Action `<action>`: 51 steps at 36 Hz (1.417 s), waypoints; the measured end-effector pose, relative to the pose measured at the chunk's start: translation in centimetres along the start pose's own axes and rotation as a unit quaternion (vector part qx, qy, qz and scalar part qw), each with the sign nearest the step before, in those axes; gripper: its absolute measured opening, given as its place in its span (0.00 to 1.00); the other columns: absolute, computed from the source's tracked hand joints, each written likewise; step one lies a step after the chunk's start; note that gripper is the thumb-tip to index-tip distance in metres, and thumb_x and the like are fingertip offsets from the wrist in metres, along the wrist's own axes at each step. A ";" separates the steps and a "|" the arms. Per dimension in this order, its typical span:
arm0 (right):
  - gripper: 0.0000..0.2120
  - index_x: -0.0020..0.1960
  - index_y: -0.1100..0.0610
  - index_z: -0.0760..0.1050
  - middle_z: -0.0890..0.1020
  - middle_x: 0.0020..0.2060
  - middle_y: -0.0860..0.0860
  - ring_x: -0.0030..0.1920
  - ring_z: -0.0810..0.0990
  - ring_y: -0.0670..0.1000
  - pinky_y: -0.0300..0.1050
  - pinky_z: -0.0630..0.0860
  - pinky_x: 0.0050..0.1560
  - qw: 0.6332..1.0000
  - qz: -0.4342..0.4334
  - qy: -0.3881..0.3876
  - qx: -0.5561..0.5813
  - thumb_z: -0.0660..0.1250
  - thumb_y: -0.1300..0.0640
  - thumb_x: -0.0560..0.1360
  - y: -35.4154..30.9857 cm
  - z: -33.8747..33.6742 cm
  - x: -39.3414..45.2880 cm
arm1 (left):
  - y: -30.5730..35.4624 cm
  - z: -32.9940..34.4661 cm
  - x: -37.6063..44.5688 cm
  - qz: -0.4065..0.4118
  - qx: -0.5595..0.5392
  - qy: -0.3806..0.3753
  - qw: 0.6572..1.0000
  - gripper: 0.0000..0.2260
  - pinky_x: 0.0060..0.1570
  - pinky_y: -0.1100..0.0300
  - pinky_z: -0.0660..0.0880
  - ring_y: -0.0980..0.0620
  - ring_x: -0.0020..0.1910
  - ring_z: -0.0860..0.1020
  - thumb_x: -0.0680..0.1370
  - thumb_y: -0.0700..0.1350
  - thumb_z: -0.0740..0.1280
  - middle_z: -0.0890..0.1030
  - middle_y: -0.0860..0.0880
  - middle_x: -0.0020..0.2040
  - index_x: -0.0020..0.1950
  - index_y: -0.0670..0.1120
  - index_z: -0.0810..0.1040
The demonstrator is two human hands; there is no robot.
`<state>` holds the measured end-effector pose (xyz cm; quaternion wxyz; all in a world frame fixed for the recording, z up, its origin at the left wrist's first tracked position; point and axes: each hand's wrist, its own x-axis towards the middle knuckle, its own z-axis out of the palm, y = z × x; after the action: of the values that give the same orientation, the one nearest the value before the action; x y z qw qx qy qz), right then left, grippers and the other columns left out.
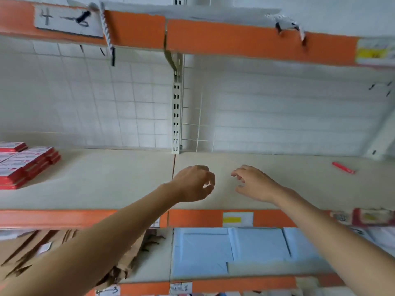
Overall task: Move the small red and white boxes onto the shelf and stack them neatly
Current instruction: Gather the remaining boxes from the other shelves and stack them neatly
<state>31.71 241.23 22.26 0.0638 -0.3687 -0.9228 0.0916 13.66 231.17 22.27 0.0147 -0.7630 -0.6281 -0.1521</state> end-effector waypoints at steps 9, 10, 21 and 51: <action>0.19 0.66 0.58 0.70 0.75 0.58 0.53 0.60 0.71 0.50 0.42 0.68 0.61 0.998 0.052 0.034 -0.006 0.64 0.57 0.76 10.5 -1.3 -3.1 | 6.2 3.8 9.4 0.060 -0.019 -0.037 0.997 0.10 0.49 0.59 0.74 0.50 0.49 0.77 0.78 0.48 0.63 0.78 0.49 0.51 0.56 0.49 0.79; 0.19 0.66 0.57 0.69 0.74 0.58 0.52 0.61 0.71 0.50 0.43 0.68 0.61 0.998 0.057 0.036 -0.012 0.64 0.56 0.76 11.7 -1.5 -3.2 | 6.6 4.3 10.6 0.066 -0.022 -0.041 0.997 0.10 0.49 0.58 0.74 0.50 0.49 0.77 0.78 0.48 0.63 0.78 0.49 0.51 0.56 0.49 0.79; 0.19 0.67 0.57 0.70 0.74 0.61 0.52 0.61 0.71 0.50 0.46 0.69 0.62 0.986 0.143 0.068 -0.048 0.62 0.55 0.77 25.7 -8.6 -2.4 | 11.3 7.8 24.6 0.108 -0.028 -0.059 0.992 0.10 0.48 0.62 0.69 0.54 0.51 0.75 0.79 0.51 0.61 0.77 0.51 0.53 0.57 0.51 0.77; 0.23 0.59 0.62 0.72 0.71 0.58 0.59 0.62 0.68 0.59 0.47 0.70 0.56 0.971 0.234 0.037 0.021 0.62 0.43 0.75 43.9 -5.0 1.9 | 21.1 14.0 30.8 -0.046 -0.041 -0.101 0.993 0.10 0.51 0.57 0.74 0.53 0.49 0.76 0.78 0.50 0.63 0.78 0.51 0.51 0.56 0.50 0.79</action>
<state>60.62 274.37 17.72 0.0823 -0.5765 -0.8056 0.1093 42.08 259.09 20.19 -0.0874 -0.7446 -0.6540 -0.1008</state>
